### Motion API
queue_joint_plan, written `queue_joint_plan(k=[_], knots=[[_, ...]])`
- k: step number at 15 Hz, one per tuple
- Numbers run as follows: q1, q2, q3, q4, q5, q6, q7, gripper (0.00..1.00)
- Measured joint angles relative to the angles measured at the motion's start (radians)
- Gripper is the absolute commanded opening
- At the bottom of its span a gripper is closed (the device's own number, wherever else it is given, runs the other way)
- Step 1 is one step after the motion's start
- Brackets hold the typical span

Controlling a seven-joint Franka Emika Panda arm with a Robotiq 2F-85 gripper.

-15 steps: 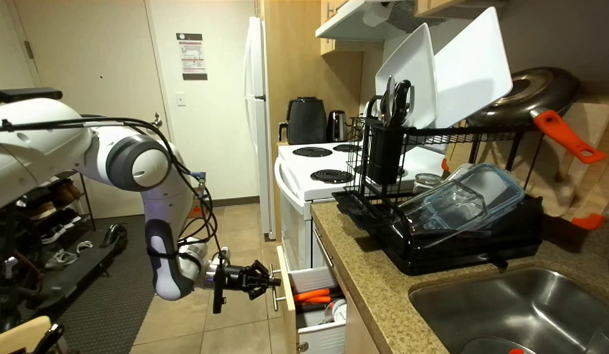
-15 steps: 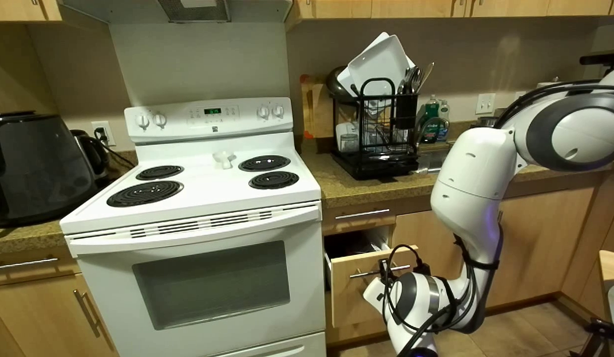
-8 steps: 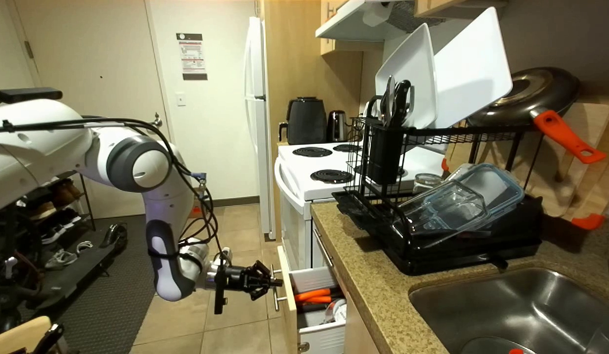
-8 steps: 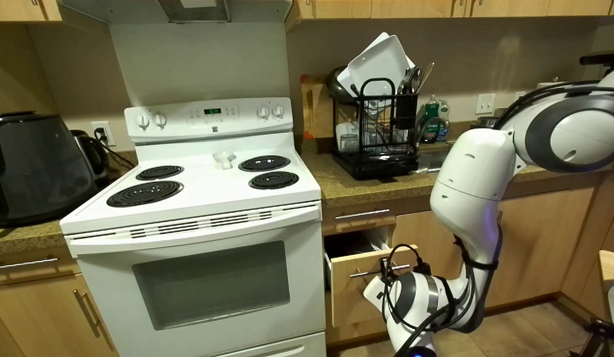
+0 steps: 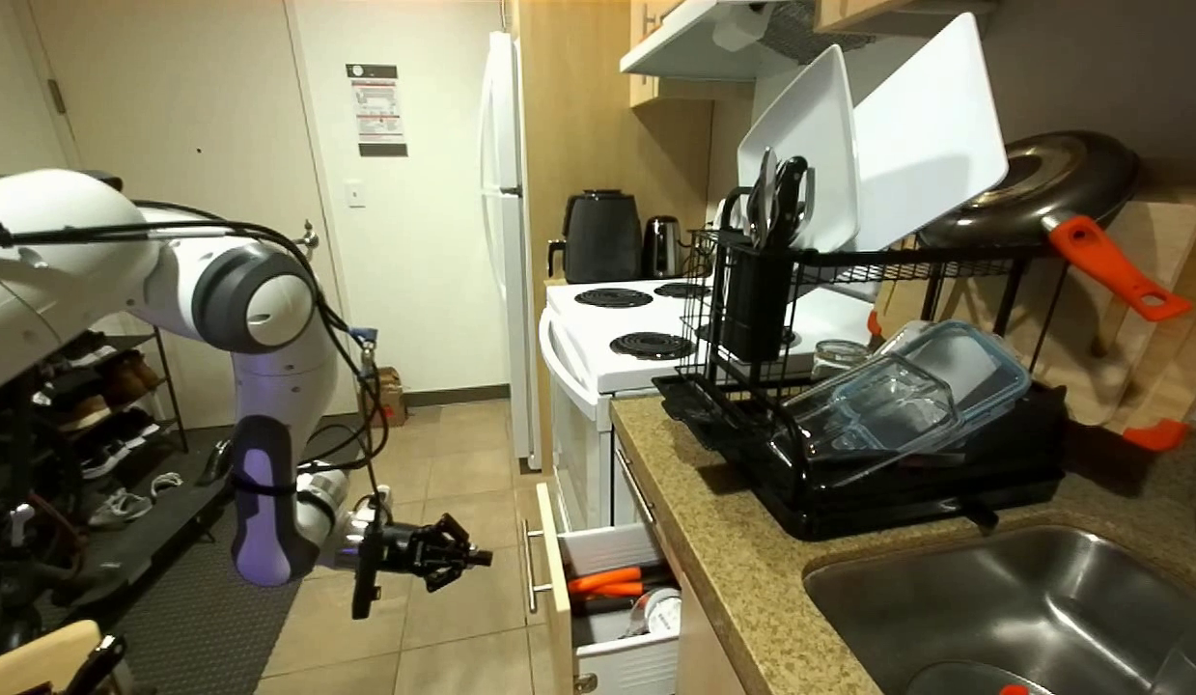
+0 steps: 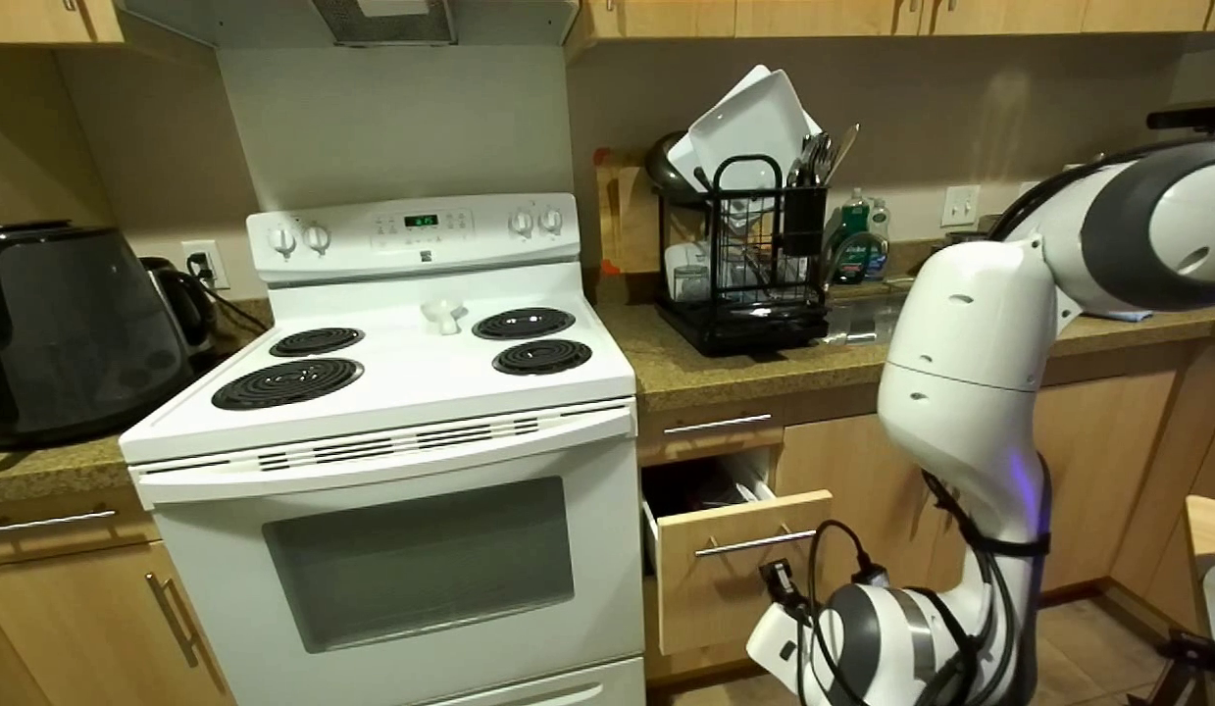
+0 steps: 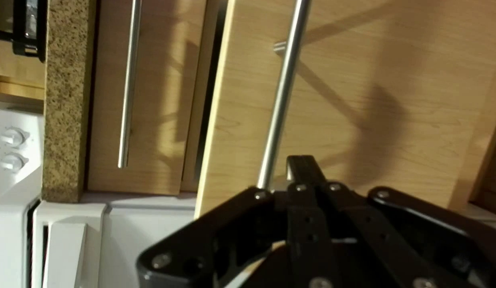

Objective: Close the open drawer

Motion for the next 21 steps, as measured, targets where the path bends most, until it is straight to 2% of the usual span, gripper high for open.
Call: queue_joint_plan(k=[5, 9, 13, 16, 21], knots=[[0.029, -0.057, 0.078, -0.137, 0.0, 0.0, 0.032, 0.0], [0.029, -0.078, 0.088, -0.183, -0.001, 0.005, 0.032, 0.0], [0.027, -0.079, 0.065, -0.186, -0.018, 0.005, 0.032, 0.0], [0.023, -0.078, 0.023, -0.175, -0.023, 0.005, 0.032, 0.0], [-0.015, -0.058, -0.036, -0.125, -0.023, 0.005, 0.025, 0.0]])
